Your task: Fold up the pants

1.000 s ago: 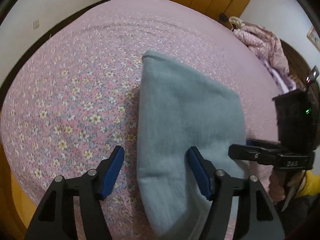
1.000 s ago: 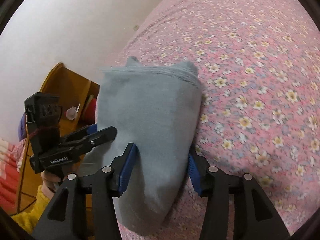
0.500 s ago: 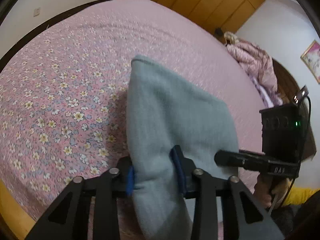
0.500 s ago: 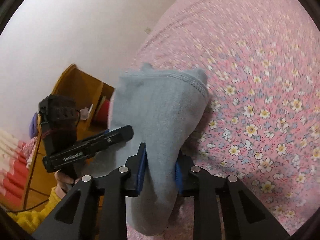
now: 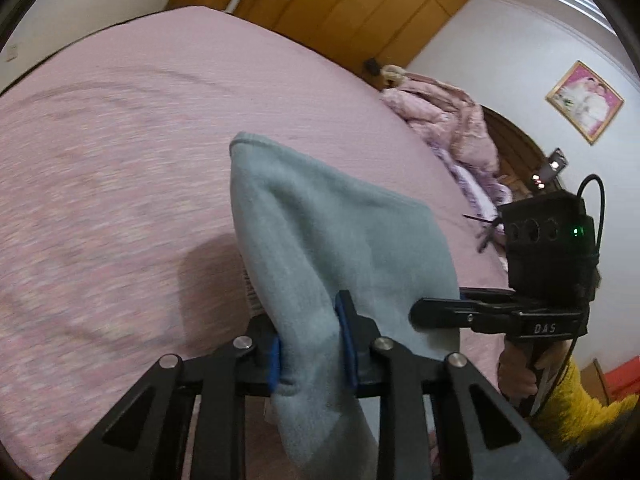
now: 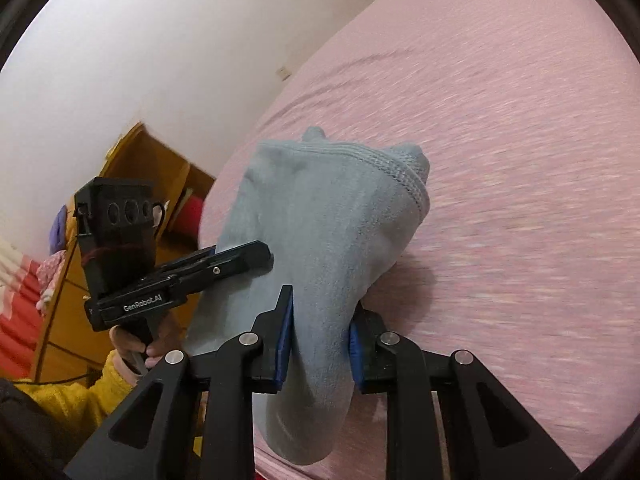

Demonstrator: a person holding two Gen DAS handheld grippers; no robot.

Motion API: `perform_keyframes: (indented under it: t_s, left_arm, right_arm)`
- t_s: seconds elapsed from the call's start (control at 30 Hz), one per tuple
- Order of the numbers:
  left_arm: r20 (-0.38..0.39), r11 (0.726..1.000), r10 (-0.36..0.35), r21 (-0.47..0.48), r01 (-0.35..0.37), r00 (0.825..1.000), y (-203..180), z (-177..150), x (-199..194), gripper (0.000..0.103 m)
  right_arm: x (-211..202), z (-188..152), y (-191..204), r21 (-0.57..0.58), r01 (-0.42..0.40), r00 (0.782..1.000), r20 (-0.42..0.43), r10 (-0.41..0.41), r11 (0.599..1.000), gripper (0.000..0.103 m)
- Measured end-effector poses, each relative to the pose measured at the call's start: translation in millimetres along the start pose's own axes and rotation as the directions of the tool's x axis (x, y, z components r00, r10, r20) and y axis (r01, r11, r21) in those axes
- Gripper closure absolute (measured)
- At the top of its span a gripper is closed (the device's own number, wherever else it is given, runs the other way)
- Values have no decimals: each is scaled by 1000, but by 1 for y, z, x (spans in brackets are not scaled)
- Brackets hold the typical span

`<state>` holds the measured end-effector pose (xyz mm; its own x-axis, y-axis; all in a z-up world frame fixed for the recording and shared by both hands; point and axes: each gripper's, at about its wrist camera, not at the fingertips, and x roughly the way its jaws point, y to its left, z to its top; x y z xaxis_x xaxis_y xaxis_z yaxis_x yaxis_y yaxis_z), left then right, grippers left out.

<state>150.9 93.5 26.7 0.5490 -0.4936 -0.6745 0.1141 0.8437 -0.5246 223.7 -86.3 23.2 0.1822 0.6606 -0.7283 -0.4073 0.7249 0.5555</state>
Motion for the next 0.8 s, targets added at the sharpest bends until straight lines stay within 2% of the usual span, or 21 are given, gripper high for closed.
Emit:
perform_keyframes:
  t_s: [0.2, 0.37, 0.5, 0.6, 0.8]
  left_arm:
    - [-8, 998, -49, 30, 49, 999, -43, 42, 34, 79]
    - [-15, 997, -45, 67, 46, 999, -62, 71, 52, 79]
    - [-53, 997, -27, 65, 30, 998, -64, 87, 84, 80]
    - [-101, 997, -14, 68, 21, 995, -65, 101, 123, 80]
    - [-181, 995, 4, 94, 13, 983, -51, 118, 182, 80]
  right_arm:
    - [-61, 25, -33, 2, 60, 996, 61, -60, 998, 78]
    - [-94, 41, -59, 11, 27, 994, 104, -28, 1000, 78]
    - [-98, 50, -87, 35, 33, 994, 102, -36, 999, 78]
    - [-100, 55, -116, 69, 65, 993, 96, -72, 995, 78]
    - [-96, 44, -160, 175, 107, 987, 103, -126, 979, 77]
